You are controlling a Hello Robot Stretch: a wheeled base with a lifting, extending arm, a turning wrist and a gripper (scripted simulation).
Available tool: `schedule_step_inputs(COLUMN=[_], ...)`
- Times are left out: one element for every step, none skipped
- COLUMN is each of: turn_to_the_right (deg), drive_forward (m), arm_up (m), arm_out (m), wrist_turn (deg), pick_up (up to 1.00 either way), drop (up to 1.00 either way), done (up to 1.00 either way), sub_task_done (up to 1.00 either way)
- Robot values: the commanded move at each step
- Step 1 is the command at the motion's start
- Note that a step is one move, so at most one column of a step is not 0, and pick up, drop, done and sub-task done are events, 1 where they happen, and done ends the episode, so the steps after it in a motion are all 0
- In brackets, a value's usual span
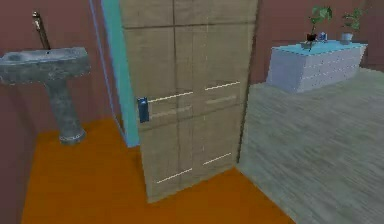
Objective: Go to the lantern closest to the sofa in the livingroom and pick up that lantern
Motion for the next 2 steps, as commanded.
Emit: schedule_step_inputs(turn_to_the_right=[45.0, 3.0], drive_forward=[0.0, 0.0], arm_up=[0.0, 0.0], arm_out=[0.0, 0.0], wrist_turn=[0.0, 0.0], pick_up=[0.0, 0.0], drop=[0.0, 0.0], done=[0.0, 0.0], sub_task_done=[0.0, 0.0])
